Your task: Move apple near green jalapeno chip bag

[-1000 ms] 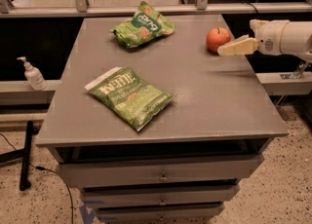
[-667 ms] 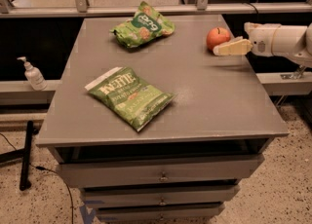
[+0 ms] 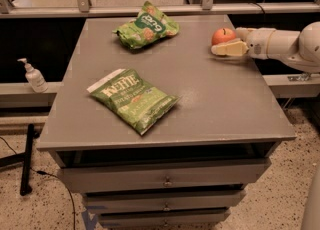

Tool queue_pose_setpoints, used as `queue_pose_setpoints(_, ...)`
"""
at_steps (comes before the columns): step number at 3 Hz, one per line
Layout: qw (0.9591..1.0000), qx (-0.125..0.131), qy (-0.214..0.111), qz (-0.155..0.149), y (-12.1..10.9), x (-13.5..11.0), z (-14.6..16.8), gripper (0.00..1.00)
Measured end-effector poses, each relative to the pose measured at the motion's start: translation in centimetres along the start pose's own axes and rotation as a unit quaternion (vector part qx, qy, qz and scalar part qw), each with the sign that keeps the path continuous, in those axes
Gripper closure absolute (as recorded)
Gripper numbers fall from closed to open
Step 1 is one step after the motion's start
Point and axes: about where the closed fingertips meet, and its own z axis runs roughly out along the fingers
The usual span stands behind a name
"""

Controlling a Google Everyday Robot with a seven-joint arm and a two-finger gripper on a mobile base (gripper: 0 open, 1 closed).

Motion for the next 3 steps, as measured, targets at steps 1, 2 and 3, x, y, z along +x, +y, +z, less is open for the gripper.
queue_pose_setpoints(1, 0.9999, -0.01, -0.012, 0.002, 0.2, -0.1, 0.9, 0.32)
queue_pose_setpoints(2, 0.9996, -0.016, -0.024, 0.0, 0.6, -0.6, 1.2, 0.53)
queue_pose_setpoints(3, 0.9987, -0.03, -0.04, -0.002, 1.9, -1.5, 1.0, 0.77)
